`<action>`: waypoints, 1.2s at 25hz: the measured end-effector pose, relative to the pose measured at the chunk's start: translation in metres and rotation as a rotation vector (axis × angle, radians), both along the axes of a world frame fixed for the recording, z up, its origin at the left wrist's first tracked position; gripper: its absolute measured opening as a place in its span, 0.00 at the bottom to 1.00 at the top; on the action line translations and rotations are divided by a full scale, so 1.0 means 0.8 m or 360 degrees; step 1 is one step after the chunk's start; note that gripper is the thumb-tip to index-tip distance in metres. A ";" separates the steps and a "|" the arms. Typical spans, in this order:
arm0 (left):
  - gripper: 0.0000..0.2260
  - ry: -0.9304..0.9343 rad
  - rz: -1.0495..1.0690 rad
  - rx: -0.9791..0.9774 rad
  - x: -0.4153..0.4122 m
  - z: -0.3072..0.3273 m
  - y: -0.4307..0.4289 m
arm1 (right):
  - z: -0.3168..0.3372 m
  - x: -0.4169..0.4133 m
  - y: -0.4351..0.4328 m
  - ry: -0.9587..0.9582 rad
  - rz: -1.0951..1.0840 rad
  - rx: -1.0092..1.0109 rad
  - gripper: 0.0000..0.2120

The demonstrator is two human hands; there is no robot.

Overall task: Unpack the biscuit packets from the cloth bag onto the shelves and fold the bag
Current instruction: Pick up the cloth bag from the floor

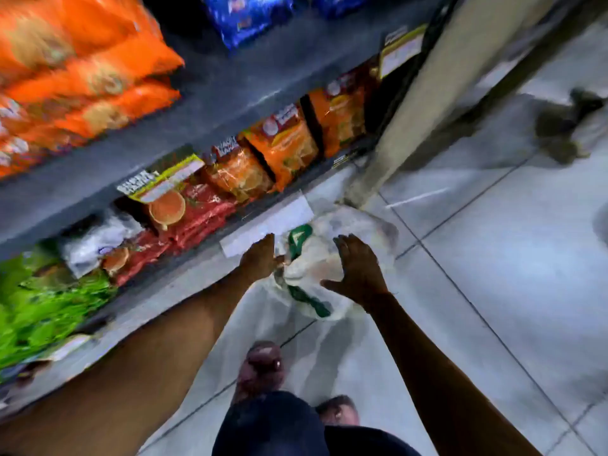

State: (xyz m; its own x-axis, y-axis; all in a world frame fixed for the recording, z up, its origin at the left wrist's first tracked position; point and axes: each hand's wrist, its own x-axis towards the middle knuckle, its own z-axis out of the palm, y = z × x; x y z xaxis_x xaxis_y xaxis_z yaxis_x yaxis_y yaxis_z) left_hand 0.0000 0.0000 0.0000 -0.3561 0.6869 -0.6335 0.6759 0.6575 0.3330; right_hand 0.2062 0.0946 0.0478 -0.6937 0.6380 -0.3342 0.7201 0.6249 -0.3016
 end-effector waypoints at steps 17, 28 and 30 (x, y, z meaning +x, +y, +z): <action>0.21 -0.0600 0.1130 -0.0174 0.018 -0.154 -0.005 | -0.160 -0.074 -0.008 -0.0476 0.0269 0.0005 0.16; 0.09 -0.0486 0.0594 0.0257 0.043 0.065 0.017 | 0.024 -0.022 0.013 0.0048 -0.0537 -0.0085 0.12; 0.09 -0.0466 0.0548 0.0281 0.058 0.125 0.016 | 0.080 -0.012 0.021 0.0163 -0.0697 -0.0105 0.11</action>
State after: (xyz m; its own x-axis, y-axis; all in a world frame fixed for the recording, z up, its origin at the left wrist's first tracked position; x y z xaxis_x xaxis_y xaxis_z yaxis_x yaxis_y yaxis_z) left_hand 0.0463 0.0131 0.0997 -0.4058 0.6664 -0.6255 0.2900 0.7429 0.6034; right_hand 0.1967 0.1116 0.1114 -0.3947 0.8584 -0.3278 0.8766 0.2449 -0.4142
